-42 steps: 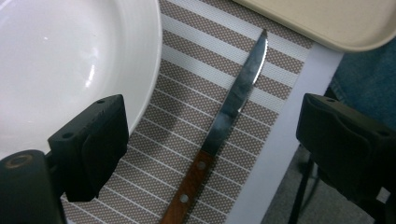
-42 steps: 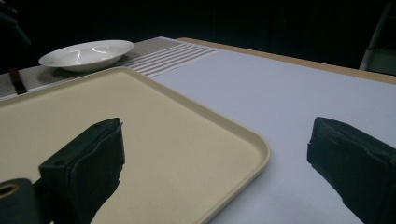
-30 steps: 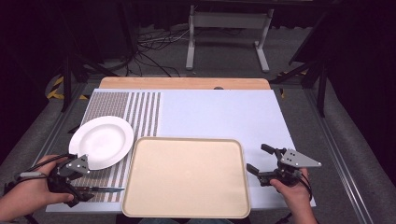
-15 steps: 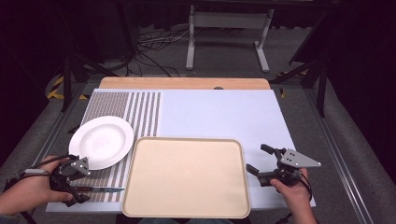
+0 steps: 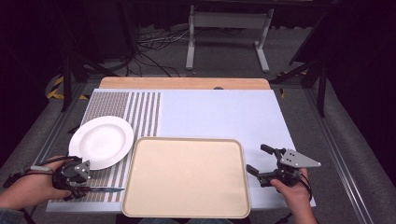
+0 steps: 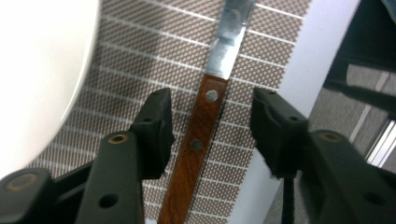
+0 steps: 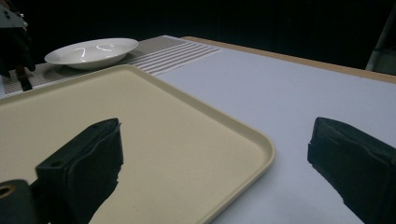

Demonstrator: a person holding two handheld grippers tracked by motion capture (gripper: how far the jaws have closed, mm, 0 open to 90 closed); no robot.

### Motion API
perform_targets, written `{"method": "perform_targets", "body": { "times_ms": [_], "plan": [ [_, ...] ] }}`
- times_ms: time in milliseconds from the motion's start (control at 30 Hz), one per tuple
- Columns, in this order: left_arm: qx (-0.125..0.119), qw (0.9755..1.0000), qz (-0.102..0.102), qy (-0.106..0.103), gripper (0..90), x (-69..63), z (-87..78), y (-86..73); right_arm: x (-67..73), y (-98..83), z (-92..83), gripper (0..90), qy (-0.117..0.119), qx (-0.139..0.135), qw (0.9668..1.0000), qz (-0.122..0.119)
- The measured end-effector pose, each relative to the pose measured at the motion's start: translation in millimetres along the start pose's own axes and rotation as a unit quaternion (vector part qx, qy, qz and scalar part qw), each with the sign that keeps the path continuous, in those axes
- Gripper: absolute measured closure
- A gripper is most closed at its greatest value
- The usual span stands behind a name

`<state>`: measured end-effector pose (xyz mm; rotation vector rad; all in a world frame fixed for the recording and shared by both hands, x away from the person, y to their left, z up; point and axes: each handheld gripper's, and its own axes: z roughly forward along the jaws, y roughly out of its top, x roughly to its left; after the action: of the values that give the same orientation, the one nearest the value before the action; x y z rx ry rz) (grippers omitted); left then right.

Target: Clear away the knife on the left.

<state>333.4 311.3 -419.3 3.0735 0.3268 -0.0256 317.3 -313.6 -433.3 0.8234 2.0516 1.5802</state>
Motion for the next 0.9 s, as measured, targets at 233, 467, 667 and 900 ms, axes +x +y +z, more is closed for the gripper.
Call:
{"method": "perform_targets", "body": {
  "times_ms": [233, 467, 667, 900],
  "plan": [
    [0.039, 0.9969, 0.066, 0.017, 67.7, -3.1, 5.1, 5.5, 0.0, -0.2, 0.2, 4.0, 0.001, 0.001, 1.0000, 0.000],
    [0.054, 0.9931, 0.100, 0.031, 77.0, -7.6, 6.7, 8.6, 0.1, -0.8, 0.9, 4.0, 0.002, 0.001, 1.0000, -0.001],
    [0.060, 0.9920, 0.108, 0.026, 77.3, -6.7, 7.0, 10.3, 0.2, -0.9, 0.8, 3.9, 0.004, 0.001, 1.0000, -0.002],
    [0.058, 0.9924, 0.105, 0.030, 77.5, -9.2, 7.4, 9.4, 0.2, -0.9, -0.1, 3.8, 0.005, 0.000, 1.0000, 0.000]
  ]
}}
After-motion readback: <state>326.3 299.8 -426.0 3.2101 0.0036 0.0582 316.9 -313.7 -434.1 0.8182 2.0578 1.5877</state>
